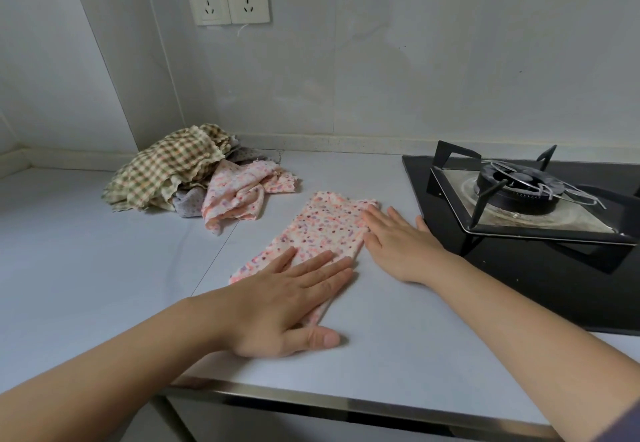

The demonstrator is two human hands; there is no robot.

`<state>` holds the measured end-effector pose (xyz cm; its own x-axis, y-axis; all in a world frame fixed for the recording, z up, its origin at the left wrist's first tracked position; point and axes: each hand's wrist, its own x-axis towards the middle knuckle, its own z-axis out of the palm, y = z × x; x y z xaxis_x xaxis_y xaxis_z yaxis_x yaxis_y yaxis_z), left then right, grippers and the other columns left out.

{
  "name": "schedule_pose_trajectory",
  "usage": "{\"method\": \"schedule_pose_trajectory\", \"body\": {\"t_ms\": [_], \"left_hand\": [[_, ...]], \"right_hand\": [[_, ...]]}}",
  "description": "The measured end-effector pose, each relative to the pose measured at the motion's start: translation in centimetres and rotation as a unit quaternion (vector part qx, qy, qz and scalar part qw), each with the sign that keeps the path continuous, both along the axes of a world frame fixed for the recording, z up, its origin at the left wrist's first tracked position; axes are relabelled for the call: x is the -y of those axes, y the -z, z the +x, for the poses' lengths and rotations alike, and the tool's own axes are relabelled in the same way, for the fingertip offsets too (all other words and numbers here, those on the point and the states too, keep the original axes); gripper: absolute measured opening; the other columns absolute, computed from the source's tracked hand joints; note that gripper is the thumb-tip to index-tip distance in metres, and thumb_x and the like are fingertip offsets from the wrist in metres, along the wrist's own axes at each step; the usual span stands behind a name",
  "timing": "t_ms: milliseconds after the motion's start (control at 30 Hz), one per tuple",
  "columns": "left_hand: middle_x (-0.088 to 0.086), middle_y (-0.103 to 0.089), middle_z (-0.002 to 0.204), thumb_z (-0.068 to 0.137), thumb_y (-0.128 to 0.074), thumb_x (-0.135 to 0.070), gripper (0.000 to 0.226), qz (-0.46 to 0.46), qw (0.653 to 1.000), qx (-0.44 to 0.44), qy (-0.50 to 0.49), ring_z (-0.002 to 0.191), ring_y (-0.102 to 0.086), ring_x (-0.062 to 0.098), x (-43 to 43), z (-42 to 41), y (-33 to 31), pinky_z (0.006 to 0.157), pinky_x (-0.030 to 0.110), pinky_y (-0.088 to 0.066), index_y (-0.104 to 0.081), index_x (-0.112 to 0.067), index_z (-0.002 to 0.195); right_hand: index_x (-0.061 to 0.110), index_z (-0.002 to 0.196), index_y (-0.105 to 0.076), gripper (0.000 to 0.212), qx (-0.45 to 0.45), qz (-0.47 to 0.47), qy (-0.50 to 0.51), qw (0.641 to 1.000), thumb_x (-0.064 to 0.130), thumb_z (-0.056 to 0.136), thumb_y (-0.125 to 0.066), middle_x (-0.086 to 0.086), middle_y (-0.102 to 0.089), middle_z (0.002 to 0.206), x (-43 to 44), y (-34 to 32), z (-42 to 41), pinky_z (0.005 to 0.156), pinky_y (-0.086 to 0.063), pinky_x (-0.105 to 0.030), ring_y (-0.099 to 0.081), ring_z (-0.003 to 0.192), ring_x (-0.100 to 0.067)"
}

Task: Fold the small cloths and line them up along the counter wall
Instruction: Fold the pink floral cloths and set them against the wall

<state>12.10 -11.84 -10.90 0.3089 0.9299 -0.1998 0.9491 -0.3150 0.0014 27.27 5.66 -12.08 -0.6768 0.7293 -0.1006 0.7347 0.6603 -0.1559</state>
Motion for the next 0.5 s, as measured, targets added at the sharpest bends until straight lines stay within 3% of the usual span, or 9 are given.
{"method": "schedule_pose_trajectory", "body": {"t_ms": [267, 400, 500], "left_hand": [[-0.022, 0.027, 0.151, 0.086, -0.021, -0.069, 0.080, -0.002, 1.000, 0.015, 0.010, 0.136, 0.029, -0.007, 0.7, 0.2, -0.2, 0.112, 0.030, 0.023, 0.019, -0.035, 0.147], [-0.017, 0.026, 0.152, 0.086, -0.022, -0.070, 0.084, 0.041, 0.999, 0.032, -0.005, 0.137, 0.028, -0.006, 1.1, 0.2, 0.2, 0.115, 0.031, 0.019, 0.019, -0.030, 0.147], [-0.010, 0.005, 0.160, 0.086, -0.025, -0.072, 0.084, 0.103, 0.992, 0.065, -0.022, 0.144, 0.008, 0.000, 2.0, -1.0, 0.5, 0.119, 0.027, 0.004, -0.004, -0.026, 0.153]], "right_hand": [[0.024, 0.153, 0.001, 0.054, -0.013, 0.004, 0.008, 1.000, 0.035, 0.102, -0.012, 0.010, 0.012, 0.160, -0.1, 0.2, 0.0, 0.118, 0.005, -0.050, 0.010, 0.147, -0.018], [0.023, 0.153, -0.001, 0.054, -0.016, 0.006, -0.019, 1.000, 0.035, 0.102, -0.014, 0.008, 0.011, 0.160, -0.1, 0.1, 0.0, 0.117, 0.006, -0.049, 0.012, 0.147, -0.013], [0.024, 0.153, -0.002, 0.054, -0.011, -0.007, -0.022, 1.000, 0.036, 0.102, -0.013, 0.007, 0.010, 0.160, -0.1, 0.2, 0.1, 0.117, 0.007, -0.049, 0.010, 0.147, -0.015]]}}
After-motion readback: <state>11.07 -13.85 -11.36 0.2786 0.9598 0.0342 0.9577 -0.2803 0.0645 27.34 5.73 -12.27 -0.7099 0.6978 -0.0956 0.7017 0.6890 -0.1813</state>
